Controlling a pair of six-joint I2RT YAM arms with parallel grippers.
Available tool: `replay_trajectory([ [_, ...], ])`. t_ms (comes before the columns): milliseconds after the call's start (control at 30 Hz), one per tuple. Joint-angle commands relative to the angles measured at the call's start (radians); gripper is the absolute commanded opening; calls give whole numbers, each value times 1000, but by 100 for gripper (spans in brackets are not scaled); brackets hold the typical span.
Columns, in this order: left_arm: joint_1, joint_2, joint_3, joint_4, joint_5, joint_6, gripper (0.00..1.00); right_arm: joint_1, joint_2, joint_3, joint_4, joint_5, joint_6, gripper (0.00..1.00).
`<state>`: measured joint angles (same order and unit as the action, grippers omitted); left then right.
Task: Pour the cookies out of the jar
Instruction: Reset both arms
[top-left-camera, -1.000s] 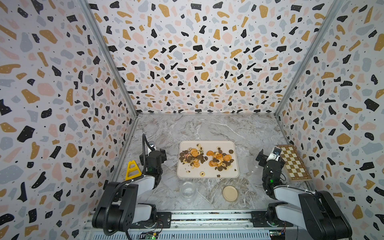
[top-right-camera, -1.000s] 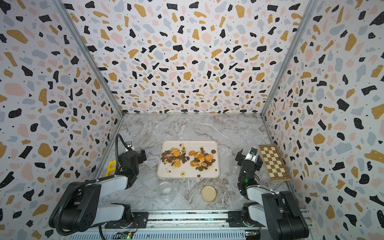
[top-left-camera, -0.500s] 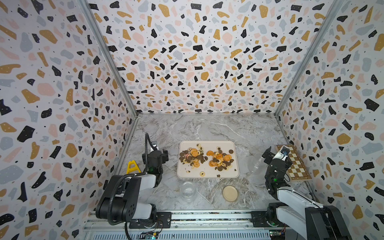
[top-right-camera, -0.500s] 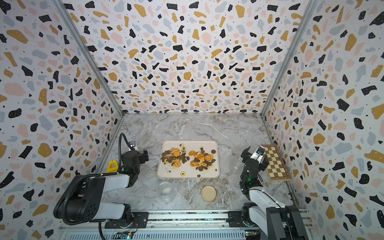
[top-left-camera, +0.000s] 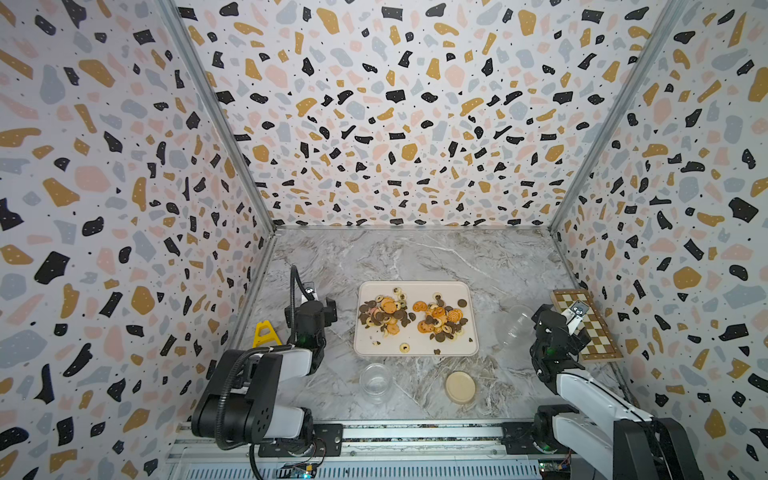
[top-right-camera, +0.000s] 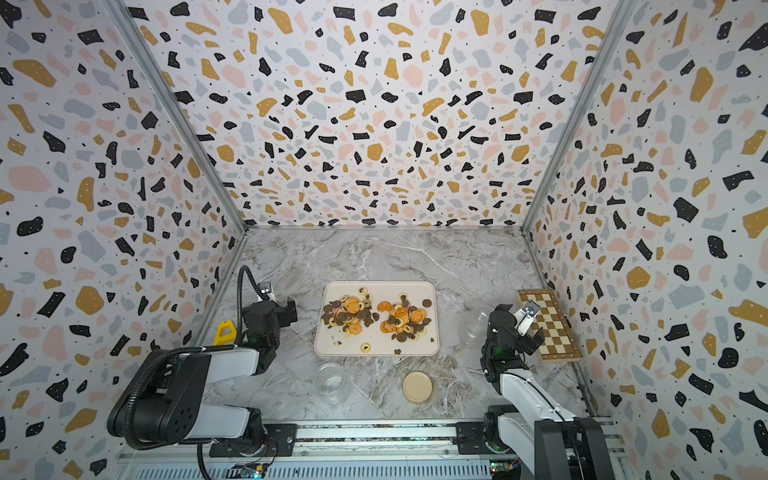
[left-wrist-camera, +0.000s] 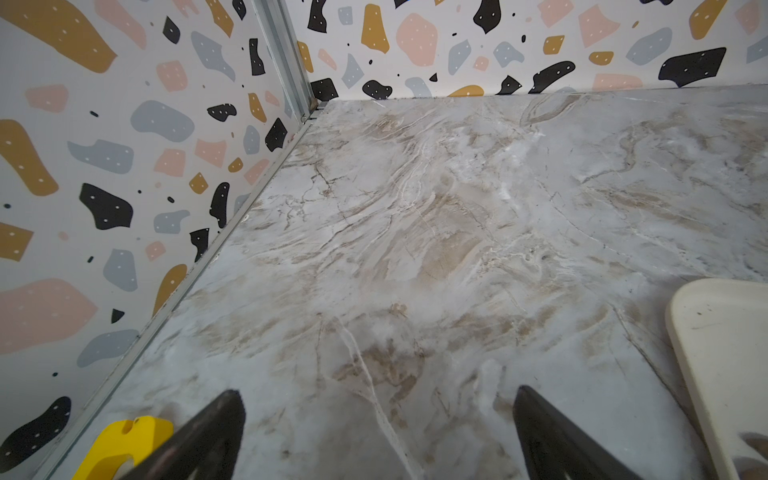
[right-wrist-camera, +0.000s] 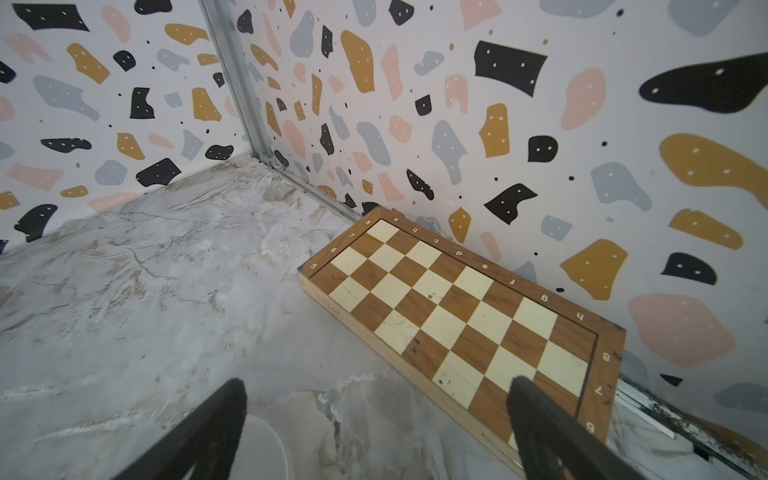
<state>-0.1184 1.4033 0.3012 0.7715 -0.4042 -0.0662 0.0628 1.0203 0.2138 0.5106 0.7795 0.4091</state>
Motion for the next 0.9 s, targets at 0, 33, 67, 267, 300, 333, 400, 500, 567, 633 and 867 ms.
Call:
replay_trajectory([
  [0, 5, 4, 15, 55, -4, 8, 99, -6, 63, 25, -1, -52, -31, 100],
  [33, 6, 5, 15, 55, -4, 8, 99, -3, 79, 26, 18, -70, -51, 100],
  [67, 5, 3, 15, 55, -4, 8, 99, -4, 91, 26, 50, -113, -82, 100],
  [267, 5, 5, 16, 55, -4, 9, 99, 4, 140, 20, 195, -308, -193, 100],
  [300, 5, 6, 15, 55, -4, 9, 99, 5, 149, 25, 196, -324, -202, 100],
  [333, 5, 6, 15, 55, -4, 9, 99, 6, 158, 32, 197, -338, -210, 100],
  [400, 5, 5, 15, 55, -4, 9, 99, 11, 178, 44, 202, -373, -223, 100],
  [500, 5, 6, 15, 55, -4, 9, 99, 24, 204, 52, 233, -444, -259, 100],
  [567, 5, 5, 15, 55, -4, 8, 99, 42, 221, 62, 241, -453, -279, 99],
  [633, 5, 5, 15, 55, -4, 8, 99, 60, 236, 64, 264, -475, -301, 99],
  [867, 5, 6, 16, 55, -4, 9, 99, 63, 164, 19, 346, -357, -290, 99],
])
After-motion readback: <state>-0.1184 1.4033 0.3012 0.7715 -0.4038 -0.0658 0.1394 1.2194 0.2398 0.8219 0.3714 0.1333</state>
